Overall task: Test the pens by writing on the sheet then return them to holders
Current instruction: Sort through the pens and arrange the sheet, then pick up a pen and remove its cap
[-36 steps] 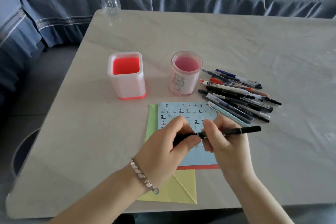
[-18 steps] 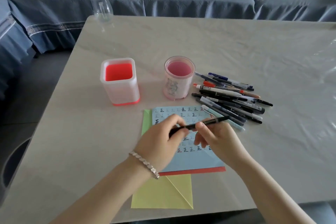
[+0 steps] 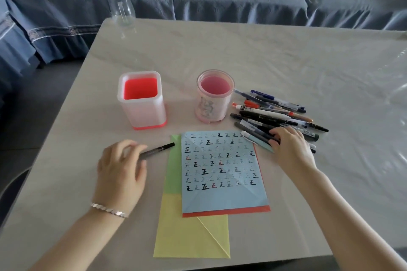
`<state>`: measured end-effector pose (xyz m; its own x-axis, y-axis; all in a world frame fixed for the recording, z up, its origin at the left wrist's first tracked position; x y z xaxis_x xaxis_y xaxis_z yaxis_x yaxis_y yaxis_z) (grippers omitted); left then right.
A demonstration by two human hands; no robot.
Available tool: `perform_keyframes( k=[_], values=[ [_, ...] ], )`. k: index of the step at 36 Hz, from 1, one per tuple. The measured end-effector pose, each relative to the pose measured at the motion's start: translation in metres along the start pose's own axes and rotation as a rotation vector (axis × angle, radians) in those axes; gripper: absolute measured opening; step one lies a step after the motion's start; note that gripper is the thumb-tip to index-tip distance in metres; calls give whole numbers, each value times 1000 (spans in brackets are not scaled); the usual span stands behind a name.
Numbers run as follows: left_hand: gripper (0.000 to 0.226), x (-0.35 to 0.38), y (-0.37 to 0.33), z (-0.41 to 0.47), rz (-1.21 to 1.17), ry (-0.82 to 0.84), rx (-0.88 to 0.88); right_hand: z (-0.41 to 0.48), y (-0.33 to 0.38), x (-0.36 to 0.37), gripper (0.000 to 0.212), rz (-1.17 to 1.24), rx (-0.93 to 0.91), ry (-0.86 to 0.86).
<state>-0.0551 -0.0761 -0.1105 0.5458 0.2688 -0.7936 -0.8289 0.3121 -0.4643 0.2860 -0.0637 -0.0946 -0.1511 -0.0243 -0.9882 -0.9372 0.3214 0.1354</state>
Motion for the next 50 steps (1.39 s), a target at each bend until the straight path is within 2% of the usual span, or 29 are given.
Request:
perform_keyframes(
  k=[4, 8, 10, 14, 18, 20, 24, 27, 30, 32, 34, 36, 38, 42, 46, 50],
  values=[
    [30, 12, -38, -8, -234, 202, 227, 10, -5, -2, 32, -18, -7, 58],
    [64, 36, -47, -26, -76, 458, 252, 16, -7, -3, 32, -19, -18, 133],
    [74, 45, -48, -32, 8, 512, 241, 17, -8, -3, 30, -28, -42, 145],
    [70, 52, -50, -38, 11, 511, 182, 10, -8, -2, 26, 7, -105, 174],
    [73, 54, -53, -38, -13, 521, 134, -14, 3, -20, 24, 93, -145, 15],
    [74, 54, -56, -37, -34, 468, 147, -33, 14, -33, 20, 182, -195, -19],
    [73, 41, -73, -29, -172, 246, 193, -71, 40, -53, 14, 309, -311, 147],
    [59, 26, -86, -19, -256, 163, 273, -91, 54, -55, 18, 426, -337, 279],
    [31, 17, -92, -15, -315, 155, 370, -98, 66, -59, 20, 680, -287, 356],
    [21, 13, -92, -14, -362, 149, 372, -97, 71, -61, 19, 853, -262, 385],
    [20, 8, -92, -14, -423, 140, 311, -97, 77, -60, 4, 1113, -233, 440],
    [25, 4, -94, -14, -474, 154, 254, -98, 85, -55, 17, 1330, -195, 491],
    [26, 2, -98, -16, -490, 187, 279, -101, 98, -46, 24, 1313, -153, 451],
    [7, -2, -101, -18, -503, 258, 306, -106, 122, -27, 40, 1167, -52, 330],
    [8, -6, -92, -17, -558, 330, 213, -106, 129, -19, 39, 1198, -15, 364],
    [15, -11, -91, -10, -724, 452, 207, -106, 127, -18, 39, 1236, -106, 403]
  ],
)
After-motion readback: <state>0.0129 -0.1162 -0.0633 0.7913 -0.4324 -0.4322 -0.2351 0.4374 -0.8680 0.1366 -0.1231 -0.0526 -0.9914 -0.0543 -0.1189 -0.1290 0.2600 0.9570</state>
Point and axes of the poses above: each hand's wrist, its own z-axis towards the middle knuckle, its own x-axis out of the palm, y = z × x, the point moved 2 cm from there along z, towards the middle knuckle, and after that the axes turned 9 degrees about -z, right-handed, at the moved point
